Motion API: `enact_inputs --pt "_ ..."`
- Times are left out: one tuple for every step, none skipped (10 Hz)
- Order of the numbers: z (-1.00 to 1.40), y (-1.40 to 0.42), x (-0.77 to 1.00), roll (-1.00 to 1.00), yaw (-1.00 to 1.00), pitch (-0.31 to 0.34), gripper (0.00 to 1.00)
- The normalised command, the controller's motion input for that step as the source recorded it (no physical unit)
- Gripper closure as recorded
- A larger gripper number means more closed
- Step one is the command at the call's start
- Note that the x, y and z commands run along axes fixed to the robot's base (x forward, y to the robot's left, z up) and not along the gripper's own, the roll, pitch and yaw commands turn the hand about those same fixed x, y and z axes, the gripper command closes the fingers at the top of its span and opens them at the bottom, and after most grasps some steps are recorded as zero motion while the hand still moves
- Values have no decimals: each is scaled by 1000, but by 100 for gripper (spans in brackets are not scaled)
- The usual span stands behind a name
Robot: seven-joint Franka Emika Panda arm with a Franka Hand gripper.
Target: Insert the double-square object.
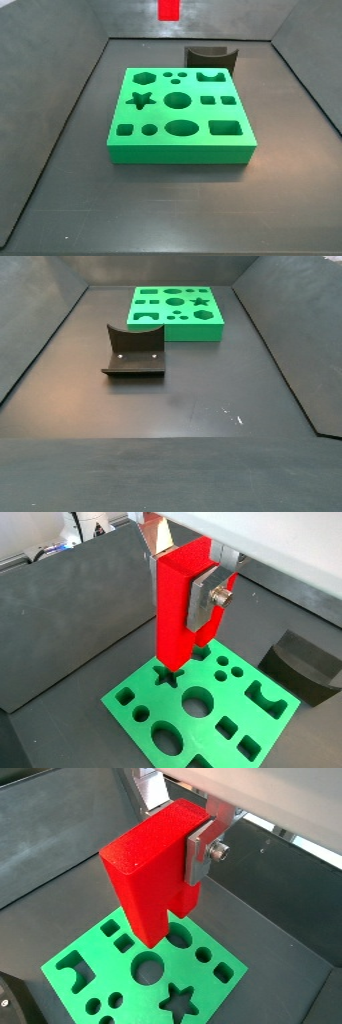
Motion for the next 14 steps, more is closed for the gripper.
enact_inputs --pt "0 26 0 0 0 0 100" --pt "-277 126 271 63 -117 11 100" --pt "-529 283 466 53 -271 0 100" --pt "-606 406 511 63 -363 0 100" --pt "-531 260 740 139 -497 39 100" --pt "-471 203 666 111 -600 16 100" --pt "-480 197 631 103 -620 11 100" --pt "-506 186 634 87 -580 0 100" --pt "-494 174 671 81 -546 0 100" --pt "-489 151 671 87 -540 0 100" --pt "-480 120 634 97 -560 0 100" --pt "-400 0 477 107 -654 0 100" --pt "-283 0 223 30 -880 0 100" --pt "-237 0 123 0 -957 0 100"
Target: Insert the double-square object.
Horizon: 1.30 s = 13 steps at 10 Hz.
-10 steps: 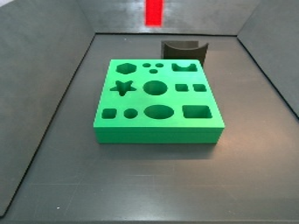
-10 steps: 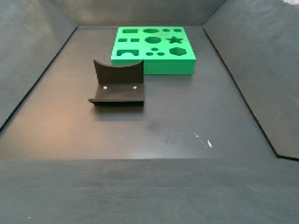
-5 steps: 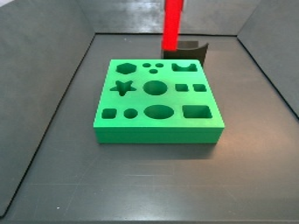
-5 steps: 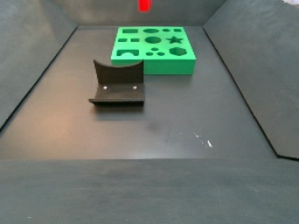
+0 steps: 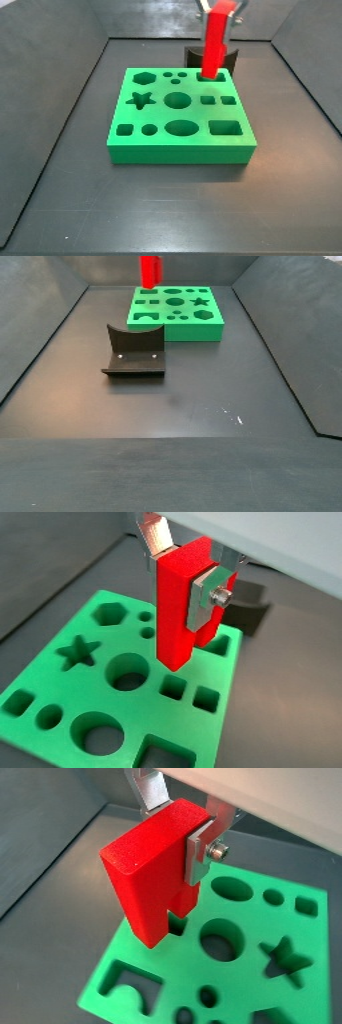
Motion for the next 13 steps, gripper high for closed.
enact_inputs --pt "-200 0 43 0 -1000 0 100" --pt "-154 0 0 -7 -1000 0 100" --pt "-166 0 0 -3 -1000 0 100" --pt "-186 0 0 -10 -1000 0 100" --pt "-191 0 0 -59 -1000 0 100" --pt "-246 0 0 -49 -1000 -4 100" --pt "-269 0 0 -39 -1000 0 100" --pt "-283 0 0 -31 -1000 0 100" --pt "-289 0 0 -33 -1000 0 100" --pt "-289 0 0 -31 -1000 0 100" --pt "-277 0 0 -31 -1000 0 100" --pt "-269 0 0 -31 -1000 0 100" --pt "-269 0 0 -30 -1000 0 100"
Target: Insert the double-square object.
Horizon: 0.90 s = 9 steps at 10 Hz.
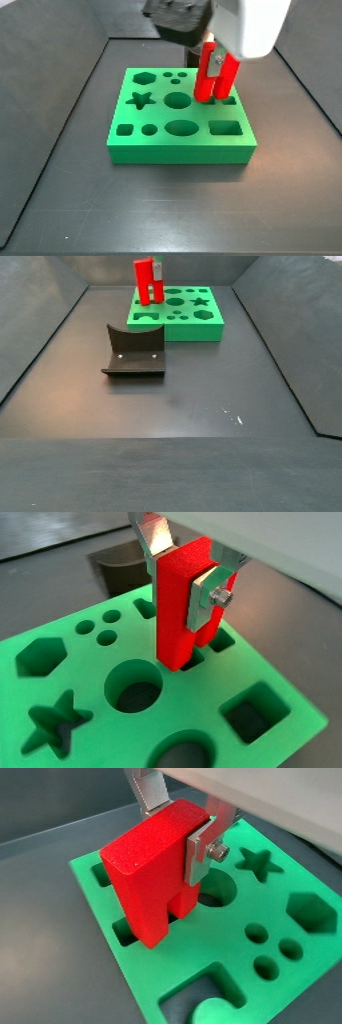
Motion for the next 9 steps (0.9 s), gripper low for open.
enact_inputs --pt "-269 0 0 -29 -1000 0 100" --pt "-243 0 0 -39 -1000 0 100" --pt "-166 0 17 -70 -1000 0 100" --pt "-314 0 449 0 -649 0 100" --pt "-86 0 0 0 0 0 100" --pt "-26 0 100 -14 0 19 100" --pt "-343 0 126 0 66 81 100" --pt "-431 0 157 -51 237 49 100" --pt "-406 0 314 -201 263 29 100"
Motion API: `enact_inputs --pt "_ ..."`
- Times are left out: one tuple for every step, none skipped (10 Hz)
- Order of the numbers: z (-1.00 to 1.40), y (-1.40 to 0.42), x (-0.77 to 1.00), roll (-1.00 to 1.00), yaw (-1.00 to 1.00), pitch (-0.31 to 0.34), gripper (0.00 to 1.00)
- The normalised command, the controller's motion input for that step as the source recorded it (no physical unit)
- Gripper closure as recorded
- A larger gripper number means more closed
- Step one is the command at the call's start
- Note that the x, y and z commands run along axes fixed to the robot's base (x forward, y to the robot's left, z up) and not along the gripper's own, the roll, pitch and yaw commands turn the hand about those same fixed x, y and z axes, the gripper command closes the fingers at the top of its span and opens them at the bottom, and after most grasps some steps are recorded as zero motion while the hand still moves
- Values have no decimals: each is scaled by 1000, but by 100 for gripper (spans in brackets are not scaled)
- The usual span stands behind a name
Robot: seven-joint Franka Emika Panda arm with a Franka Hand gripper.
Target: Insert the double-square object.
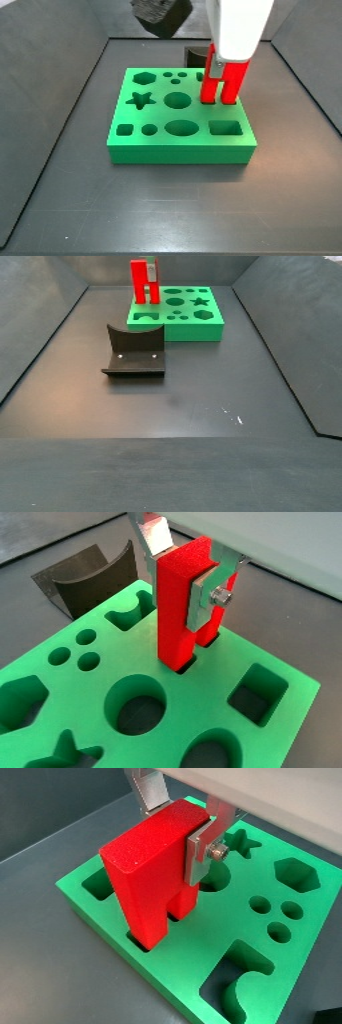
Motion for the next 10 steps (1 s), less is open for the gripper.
enact_inputs --pt "-417 0 334 -210 209 24 100" --pt "-426 0 226 -203 163 0 100" --pt "-377 0 129 -169 169 0 100" --pt "-374 0 3 -204 74 -17 100" --pt "-369 0 0 -161 34 -61 100" --pt "-334 0 0 -131 3 -63 100" --pt "-297 0 0 -107 0 -53 100" --pt "-269 0 0 -97 0 -44 100" --pt "-117 0 0 -17 0 -34 100" --pt "0 0 0 0 0 0 100"
